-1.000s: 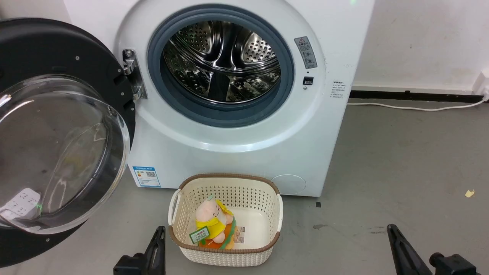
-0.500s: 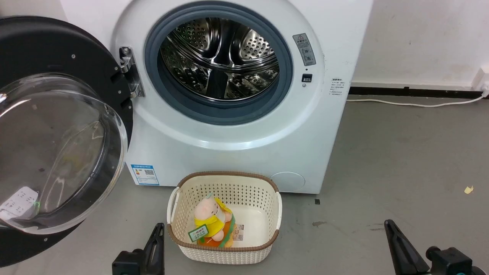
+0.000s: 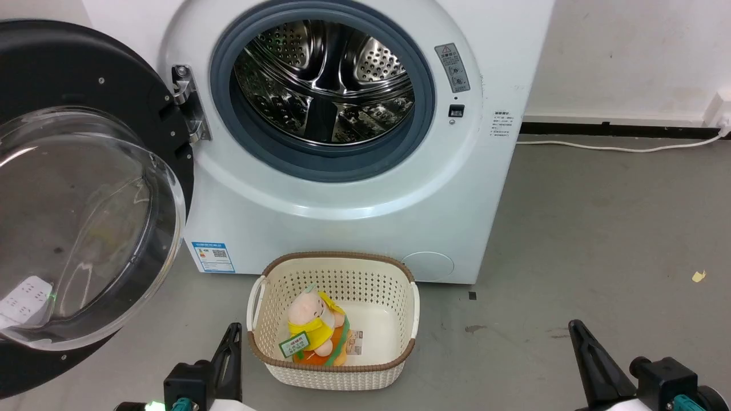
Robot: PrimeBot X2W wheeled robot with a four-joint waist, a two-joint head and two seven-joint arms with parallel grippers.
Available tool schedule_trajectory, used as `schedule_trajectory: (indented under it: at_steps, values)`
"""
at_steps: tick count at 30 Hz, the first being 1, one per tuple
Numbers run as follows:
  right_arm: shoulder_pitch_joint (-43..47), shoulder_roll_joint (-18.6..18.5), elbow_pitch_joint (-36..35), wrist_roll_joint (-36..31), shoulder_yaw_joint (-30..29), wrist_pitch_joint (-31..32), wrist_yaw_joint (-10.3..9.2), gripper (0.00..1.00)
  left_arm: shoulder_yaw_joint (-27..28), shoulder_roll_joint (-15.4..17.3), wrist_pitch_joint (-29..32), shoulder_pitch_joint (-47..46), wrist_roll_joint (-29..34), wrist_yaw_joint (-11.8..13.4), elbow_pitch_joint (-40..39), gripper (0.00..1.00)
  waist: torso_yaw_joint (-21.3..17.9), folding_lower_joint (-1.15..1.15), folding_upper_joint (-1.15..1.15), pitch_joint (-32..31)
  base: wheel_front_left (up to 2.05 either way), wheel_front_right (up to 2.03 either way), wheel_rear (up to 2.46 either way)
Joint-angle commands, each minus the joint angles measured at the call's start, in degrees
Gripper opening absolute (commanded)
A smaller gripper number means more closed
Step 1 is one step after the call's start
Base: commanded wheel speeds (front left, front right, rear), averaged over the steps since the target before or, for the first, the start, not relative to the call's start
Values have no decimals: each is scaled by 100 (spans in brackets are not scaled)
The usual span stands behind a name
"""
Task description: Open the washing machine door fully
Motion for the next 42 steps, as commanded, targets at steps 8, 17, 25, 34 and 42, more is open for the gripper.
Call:
schedule_trajectory:
  at_steps: [8,17,25,34,42]
  values:
    - [-177,10,-59,-80,24,113,3,0,86,-31,115,-141,80,-56,-104,0,-18,0,0,38,0,0,0]
    - [-267,11,-91,-125,53,242,3,0,159,-57,244,-200,134,-90,-184,0,-41,0,0,87,0,0,0]
    - [-333,12,-114,-157,74,336,3,0,212,-76,338,-244,174,-115,-242,0,-58,-1,0,122,0,0,0]
    - [-399,13,-137,-190,95,430,4,0,266,-95,432,-287,214,-140,-301,0,-75,-1,0,158,0,0,0]
    - [-464,14,-161,-223,116,525,4,0,319,-114,525,-331,254,-164,-359,0,-92,-1,0,193,0,0,0]
